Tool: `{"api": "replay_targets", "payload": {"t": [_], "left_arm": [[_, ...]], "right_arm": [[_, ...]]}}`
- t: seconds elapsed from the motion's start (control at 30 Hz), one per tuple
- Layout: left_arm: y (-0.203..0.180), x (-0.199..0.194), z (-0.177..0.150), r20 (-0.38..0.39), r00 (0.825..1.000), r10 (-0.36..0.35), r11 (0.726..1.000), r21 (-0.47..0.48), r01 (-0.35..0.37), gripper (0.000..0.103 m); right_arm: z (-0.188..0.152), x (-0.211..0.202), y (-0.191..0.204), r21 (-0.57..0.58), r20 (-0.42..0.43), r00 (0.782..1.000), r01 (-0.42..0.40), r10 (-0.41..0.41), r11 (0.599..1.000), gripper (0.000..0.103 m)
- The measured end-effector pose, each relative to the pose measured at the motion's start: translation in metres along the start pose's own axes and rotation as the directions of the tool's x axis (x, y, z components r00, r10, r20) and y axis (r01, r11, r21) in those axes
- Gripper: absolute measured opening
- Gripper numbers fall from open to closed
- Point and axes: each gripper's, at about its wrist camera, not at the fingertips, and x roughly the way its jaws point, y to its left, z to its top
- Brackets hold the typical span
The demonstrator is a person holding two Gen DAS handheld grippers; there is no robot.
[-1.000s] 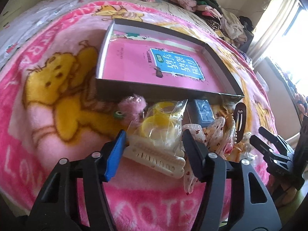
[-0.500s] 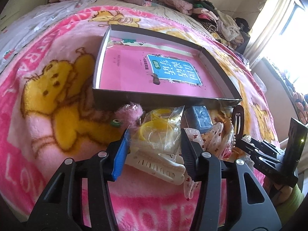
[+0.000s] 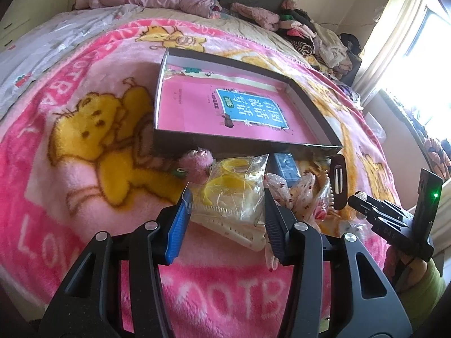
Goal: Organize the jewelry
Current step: 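Grasp the yellow ring packet with the left tool while the right tool grasps the pearl clip, then carry the ring packet into the box with the left tool while the right tool drops the pearl clip there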
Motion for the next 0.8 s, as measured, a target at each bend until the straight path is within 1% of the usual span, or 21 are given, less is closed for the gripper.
{"api": "replay_targets", "payload": {"t": [0.13,0.33,0.57,0.8], "left_arm": [[0.001,-0.008,0.005,0.022,1.0,0.003,1.0,-0.001,-0.003,0.04],[0.006,-0.013,0.019,0.05,0.999,0.014,1.0,-0.002,-0.014,0.04],[0.011,-0.007,0.04,0.072,0.997,0.031,1.0,-0.008,-0.03,0.04],[0.01,0.0,0.06,0.082,0.996,0.025,1.0,-0.016,-0.024,0.039]], "right_arm": [[0.004,-0.011,-0.003,0.003,0.025,1.0,0.009,-0.009,1.0,0.035],[0.018,-0.021,-0.007,0.0,0.069,0.997,0.02,-0.02,1.0,0.035],[0.044,-0.018,0.003,-0.02,0.111,0.994,0.003,-0.001,1.0,0.035],[0.072,-0.006,0.012,-0.041,0.139,0.99,-0.014,0.02,0.999,0.035]]}}
